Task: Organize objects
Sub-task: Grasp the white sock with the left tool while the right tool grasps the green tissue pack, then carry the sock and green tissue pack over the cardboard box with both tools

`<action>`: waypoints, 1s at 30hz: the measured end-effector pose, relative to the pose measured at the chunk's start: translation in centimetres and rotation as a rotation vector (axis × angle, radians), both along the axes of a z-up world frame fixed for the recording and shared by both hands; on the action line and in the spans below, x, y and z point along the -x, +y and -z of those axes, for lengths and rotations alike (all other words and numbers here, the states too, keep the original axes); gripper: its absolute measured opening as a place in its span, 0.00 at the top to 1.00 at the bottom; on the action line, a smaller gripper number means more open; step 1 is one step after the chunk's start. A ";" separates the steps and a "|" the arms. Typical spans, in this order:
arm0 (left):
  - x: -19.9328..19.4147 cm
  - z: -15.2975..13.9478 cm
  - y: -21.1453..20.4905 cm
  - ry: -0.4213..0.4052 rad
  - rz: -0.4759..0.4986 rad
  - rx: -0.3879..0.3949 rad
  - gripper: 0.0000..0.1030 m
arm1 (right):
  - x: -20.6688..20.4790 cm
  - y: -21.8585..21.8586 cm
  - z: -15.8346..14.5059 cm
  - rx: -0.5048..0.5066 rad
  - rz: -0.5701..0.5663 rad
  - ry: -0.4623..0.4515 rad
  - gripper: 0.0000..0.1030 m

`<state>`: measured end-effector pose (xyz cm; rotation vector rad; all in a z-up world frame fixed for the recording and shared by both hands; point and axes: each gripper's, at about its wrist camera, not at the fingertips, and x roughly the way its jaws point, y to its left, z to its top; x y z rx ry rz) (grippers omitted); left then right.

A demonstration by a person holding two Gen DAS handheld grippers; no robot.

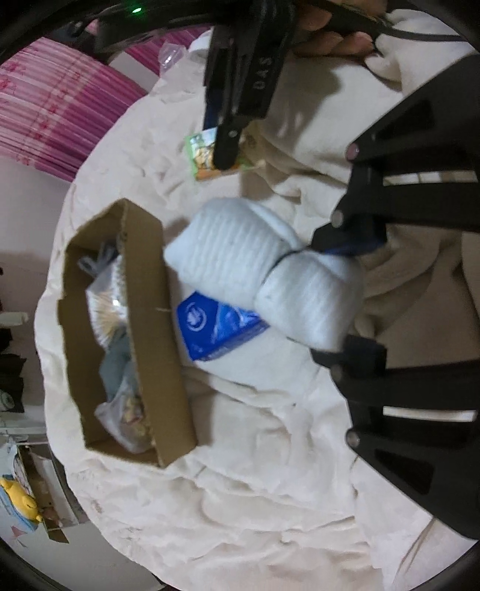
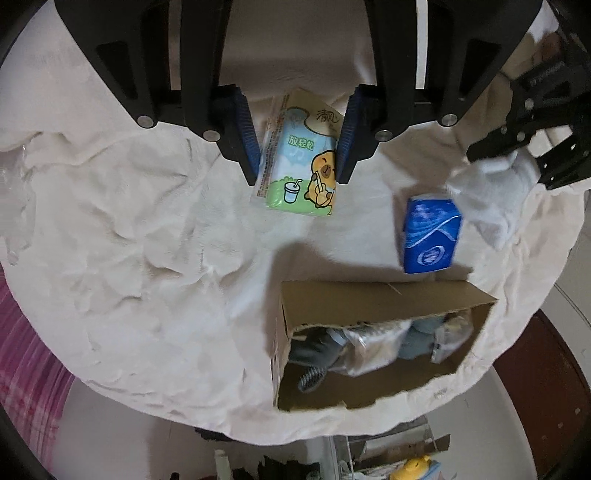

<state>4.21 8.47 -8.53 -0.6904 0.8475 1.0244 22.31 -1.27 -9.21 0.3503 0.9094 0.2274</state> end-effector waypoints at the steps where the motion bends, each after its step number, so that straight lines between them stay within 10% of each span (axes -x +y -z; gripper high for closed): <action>1: -0.1 -0.4 -0.2 -0.004 0.001 -0.010 0.67 | 0.1 0.0 -0.5 0.005 0.003 -0.011 0.59; 19: 2.0 -9.8 -4.9 -0.092 -0.003 -0.148 0.67 | 6.2 -1.8 -10.4 -0.055 0.035 -0.208 0.62; 30: 2.1 -12.4 0.2 -0.119 -0.024 -0.218 0.67 | 1.8 -2.2 -14.2 -0.035 0.031 -0.296 0.62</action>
